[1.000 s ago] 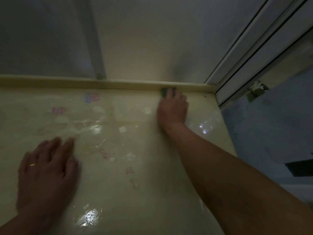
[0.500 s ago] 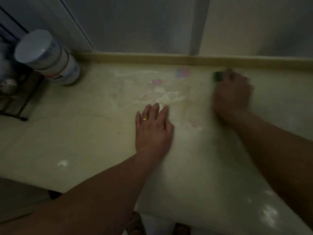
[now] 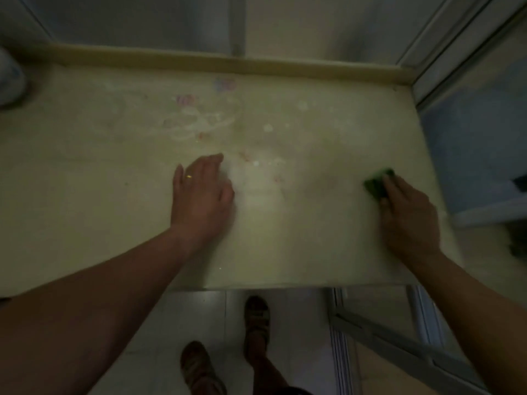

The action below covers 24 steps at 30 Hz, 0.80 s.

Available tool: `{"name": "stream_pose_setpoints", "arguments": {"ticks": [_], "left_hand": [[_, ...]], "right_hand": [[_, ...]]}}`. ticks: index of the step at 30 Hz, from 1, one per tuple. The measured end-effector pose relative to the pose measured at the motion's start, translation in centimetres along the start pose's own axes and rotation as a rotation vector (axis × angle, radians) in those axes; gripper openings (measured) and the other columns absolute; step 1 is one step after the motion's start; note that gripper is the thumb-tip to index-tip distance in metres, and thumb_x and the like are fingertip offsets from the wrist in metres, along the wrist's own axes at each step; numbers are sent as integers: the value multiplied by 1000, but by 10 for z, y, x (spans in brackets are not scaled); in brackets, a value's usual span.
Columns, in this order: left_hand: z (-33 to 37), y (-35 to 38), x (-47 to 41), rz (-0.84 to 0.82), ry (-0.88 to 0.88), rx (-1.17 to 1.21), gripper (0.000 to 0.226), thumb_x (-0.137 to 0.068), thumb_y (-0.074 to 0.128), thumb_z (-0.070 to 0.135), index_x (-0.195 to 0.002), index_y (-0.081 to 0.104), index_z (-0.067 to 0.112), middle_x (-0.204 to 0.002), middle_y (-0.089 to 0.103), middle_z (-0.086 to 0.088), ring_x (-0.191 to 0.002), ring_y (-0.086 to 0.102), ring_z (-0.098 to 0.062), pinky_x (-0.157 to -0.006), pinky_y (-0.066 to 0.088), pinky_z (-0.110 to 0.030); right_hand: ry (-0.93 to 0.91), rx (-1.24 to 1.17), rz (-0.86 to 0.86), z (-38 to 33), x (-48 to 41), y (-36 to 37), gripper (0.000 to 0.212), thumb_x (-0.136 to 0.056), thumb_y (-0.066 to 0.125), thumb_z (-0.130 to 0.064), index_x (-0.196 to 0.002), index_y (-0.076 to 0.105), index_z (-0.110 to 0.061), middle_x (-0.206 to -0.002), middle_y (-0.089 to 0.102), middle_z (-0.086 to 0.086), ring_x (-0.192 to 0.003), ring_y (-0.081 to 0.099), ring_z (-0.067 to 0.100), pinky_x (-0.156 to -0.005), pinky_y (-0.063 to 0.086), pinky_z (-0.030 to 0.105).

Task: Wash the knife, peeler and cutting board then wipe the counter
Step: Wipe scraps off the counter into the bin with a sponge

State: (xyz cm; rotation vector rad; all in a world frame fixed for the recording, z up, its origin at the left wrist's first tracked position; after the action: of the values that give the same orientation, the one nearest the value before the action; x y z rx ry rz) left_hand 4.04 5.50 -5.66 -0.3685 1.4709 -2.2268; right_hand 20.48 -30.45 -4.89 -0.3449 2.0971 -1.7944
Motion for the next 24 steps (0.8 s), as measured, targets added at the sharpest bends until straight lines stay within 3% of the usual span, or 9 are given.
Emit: {"name": "stream_pose_setpoints", "arguments": {"ticks": [2, 4, 6, 9, 12, 15, 18, 21, 24], "left_hand": [[19, 2, 27, -47, 42, 51, 56, -94, 43, 37, -148, 46, 22, -148, 54, -1, -143, 43, -18, -126, 18, -52], [30, 4, 52, -70, 75, 78, 55, -95, 39, 40, -147, 48, 24, -146, 55, 1, -142, 45, -18, -125, 20, -51], [28, 5, 71, -83, 84, 76, 55, -96, 36, 43, -146, 49, 24, -146, 56, 1, -142, 45, -18, -124, 22, -51], [14, -3, 86, -83, 90, 77, 56, -93, 41, 42, -145, 51, 23, -147, 56, -3, -141, 47, -23, -123, 25, -52], [4, -20, 92, -63, 86, 80, 57, -90, 43, 40, -143, 53, 21, -144, 58, -8, -134, 52, -30, -119, 31, -52], [0, -35, 97, -55, 65, 105, 58, -90, 45, 40, -144, 53, 18, -143, 58, -11, -131, 53, -34, -116, 34, -52], [3, -41, 97, -48, 72, 116, 56, -93, 47, 38, -145, 51, 17, -144, 56, -14, -132, 52, -37, -114, 35, -51], [13, -31, 91, -109, 61, 141, 57, -94, 46, 39, -146, 51, 15, -145, 56, -14, -132, 52, -36, -114, 37, -48], [13, -23, 84, -135, 66, 154, 66, -90, 36, 47, -145, 52, 15, -142, 59, -12, -130, 55, -34, -113, 41, -46]], "right_hand": [[152, 10, 14, -11, 40, 1, 55, -101, 39, -29, -151, 50, -11, -153, 51, 19, -112, 61, 45, -96, 52, 53], [167, -62, 25, -68, 74, 10, 55, -97, 39, -24, -148, 52, -10, -151, 53, 18, -109, 62, 43, -93, 52, 49], [23, -200, 34, -156, 101, 21, 51, -96, 44, -18, -145, 57, -9, -148, 56, 18, -118, 62, 39, -103, 47, 45], [-307, -319, -129, -258, 139, 33, 55, -95, 56, -16, -150, 52, -13, -157, 48, 12, -138, 49, 32, -116, 37, 45], [-384, -224, -68, -210, 134, 10, 58, -88, 54, -16, -145, 55, -25, -155, 51, 7, -134, 51, 27, -111, 40, 38], [-4, -9, 45, -65, 122, -19, 48, -93, 54, -16, -141, 57, -25, -141, 62, 8, -112, 64, 33, -92, 51, 39], [359, 90, 21, 44, 126, -34, 47, -100, 50, -18, -146, 46, -23, -136, 59, 12, -101, 62, 41, -82, 50, 44], [434, 88, 29, 29, 124, -26, 47, -103, 47, -22, -150, 45, -15, -141, 57, 16, -105, 61, 43, -86, 49, 46], [168, -41, -21, -101, 128, 3, 51, -102, 45, -21, -152, 49, -13, -151, 54, 16, -122, 60, 39, -100, 49, 45]]}}
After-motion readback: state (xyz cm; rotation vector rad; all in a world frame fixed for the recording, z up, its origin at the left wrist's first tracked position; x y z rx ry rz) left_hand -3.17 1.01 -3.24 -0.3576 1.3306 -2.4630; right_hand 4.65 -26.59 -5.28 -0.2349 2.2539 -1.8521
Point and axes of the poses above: each hand's wrist, its own x-axis away from the middle knuckle, its own y-axis out of the palm, z = x × y, the point moved 7 cm from there along -x, towards the middle knuckle
